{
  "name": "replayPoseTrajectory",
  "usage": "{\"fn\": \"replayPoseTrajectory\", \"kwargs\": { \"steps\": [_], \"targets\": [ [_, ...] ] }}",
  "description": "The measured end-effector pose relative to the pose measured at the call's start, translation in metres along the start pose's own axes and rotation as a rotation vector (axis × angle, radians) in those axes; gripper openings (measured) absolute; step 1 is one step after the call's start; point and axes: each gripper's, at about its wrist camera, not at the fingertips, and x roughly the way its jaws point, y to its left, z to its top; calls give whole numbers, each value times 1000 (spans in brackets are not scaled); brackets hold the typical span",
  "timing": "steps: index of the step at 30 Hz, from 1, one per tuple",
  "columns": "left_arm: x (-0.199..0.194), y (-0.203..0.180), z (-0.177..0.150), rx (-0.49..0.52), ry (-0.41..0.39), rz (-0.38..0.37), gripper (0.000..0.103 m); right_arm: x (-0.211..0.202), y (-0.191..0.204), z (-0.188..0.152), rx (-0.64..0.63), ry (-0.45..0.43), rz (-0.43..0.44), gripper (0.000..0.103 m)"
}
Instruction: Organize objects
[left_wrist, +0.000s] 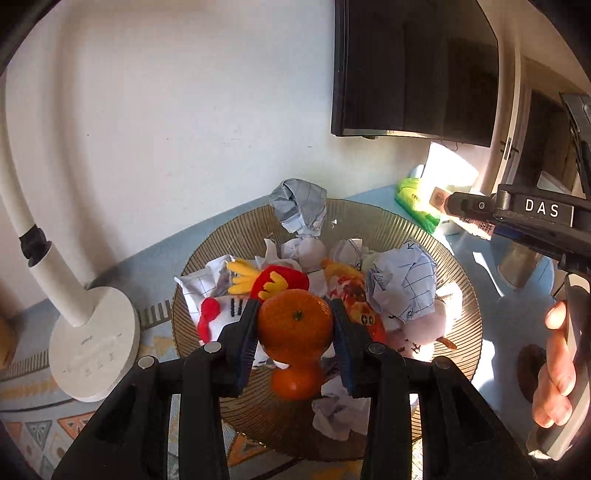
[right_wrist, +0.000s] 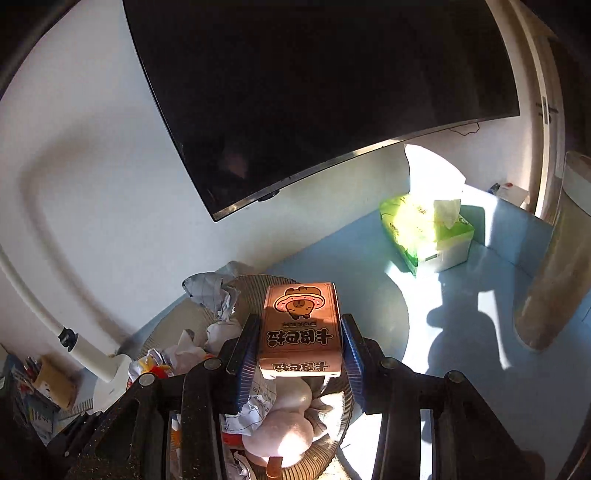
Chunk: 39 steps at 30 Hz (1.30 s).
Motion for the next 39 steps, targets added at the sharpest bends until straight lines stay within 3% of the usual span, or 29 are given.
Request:
{"fn": "replayPoseTrajectory", "kwargs": {
  "steps": [2,3,4,8,13,17,18,19,22,26,28,33,35,37,39],
  "targets": [
    [0,0,0,2,11,-15,61,6,-5,-2,13,39,2,45],
    [-3,2,-1,-2,8,-20,78,5,-6,-5,14,43,1,45],
    [-9,6,-3,-12,-9,-26,85,4,-8,-7,14,43,0,45],
    [-42,33,-13,-88,-10,-33,86,-14,-3,-22,18,58,17,46],
    [-108,76,-41,-175,-57,31,86,-56,43,-54,-89,58,56,46],
    [-176,105,-77,-173,-150,129,87,-90,96,-86,-197,62,142,52],
    [-191,111,-88,-175,-165,170,96,-98,110,-97,-221,59,164,58],
    [-204,116,-98,-181,-172,218,103,-104,123,-108,-244,57,187,64],
    [-229,135,-131,-217,-166,321,102,-112,160,-150,-345,54,230,64],
    [-230,152,-176,-247,-109,401,102,-97,190,-216,-503,47,232,64],
    [-221,159,-192,-265,-79,432,102,-81,193,-237,-523,101,215,64],
    [-208,177,-219,-364,-63,433,102,-53,184,-258,-503,170,150,64],
    [-200,186,-227,-427,-5,429,102,-57,183,-258,-503,149,148,64],
    [-204,189,-229,-449,-33,435,102,-58,185,-260,-515,138,139,64],
    [-202,189,-230,-452,-14,422,102,-55,190,-262,-546,157,122,64]
  ]
}}
